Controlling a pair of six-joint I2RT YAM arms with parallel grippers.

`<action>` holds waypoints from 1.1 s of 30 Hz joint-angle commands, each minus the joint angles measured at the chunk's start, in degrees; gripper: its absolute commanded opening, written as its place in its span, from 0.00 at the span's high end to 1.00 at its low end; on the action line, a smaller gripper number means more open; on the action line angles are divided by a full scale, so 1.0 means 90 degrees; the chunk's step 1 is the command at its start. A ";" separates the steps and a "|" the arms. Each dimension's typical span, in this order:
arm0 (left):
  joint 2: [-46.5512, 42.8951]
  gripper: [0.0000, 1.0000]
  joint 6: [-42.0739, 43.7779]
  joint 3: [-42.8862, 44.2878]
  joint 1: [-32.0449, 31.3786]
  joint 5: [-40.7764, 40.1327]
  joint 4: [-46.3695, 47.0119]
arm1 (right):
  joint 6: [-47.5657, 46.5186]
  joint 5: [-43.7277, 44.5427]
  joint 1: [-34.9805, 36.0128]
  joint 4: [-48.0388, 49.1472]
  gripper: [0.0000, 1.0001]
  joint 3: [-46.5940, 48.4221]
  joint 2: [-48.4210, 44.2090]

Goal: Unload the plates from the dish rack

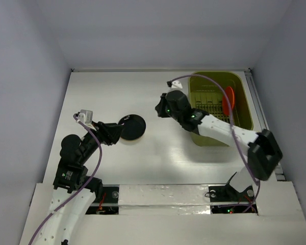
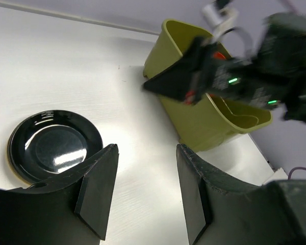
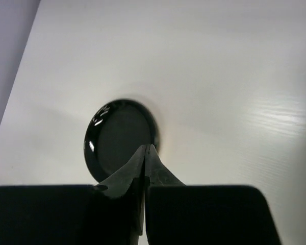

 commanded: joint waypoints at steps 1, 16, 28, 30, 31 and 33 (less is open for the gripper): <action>-0.0050 0.54 -0.0024 0.0041 0.0032 0.0074 0.0305 | -0.0636 0.1696 -0.0205 -0.0658 1.00 -0.0121 -0.1070; -0.0157 0.88 -0.0024 0.0050 0.0032 0.0065 0.0285 | -0.1759 0.3506 -0.3574 -0.1998 0.21 -0.0679 -0.1961; -0.0186 0.69 -0.0014 0.0079 -0.0144 0.0036 0.0266 | -0.1896 0.3016 -0.4318 -0.1754 0.35 -0.0161 -0.0516; -0.0196 0.69 -0.0024 0.0079 -0.0144 0.0045 0.0266 | -0.1935 0.3094 -0.4318 -0.1734 0.38 -0.0083 -0.0379; -0.0196 0.69 -0.0005 0.0070 -0.0144 0.0045 0.0256 | -0.1955 0.3152 -0.4318 -0.1685 0.44 -0.0063 -0.0253; -0.0206 0.68 -0.0005 0.0080 -0.0203 0.0045 0.0266 | -0.1974 0.3192 -0.4318 -0.1724 0.49 0.0005 -0.0135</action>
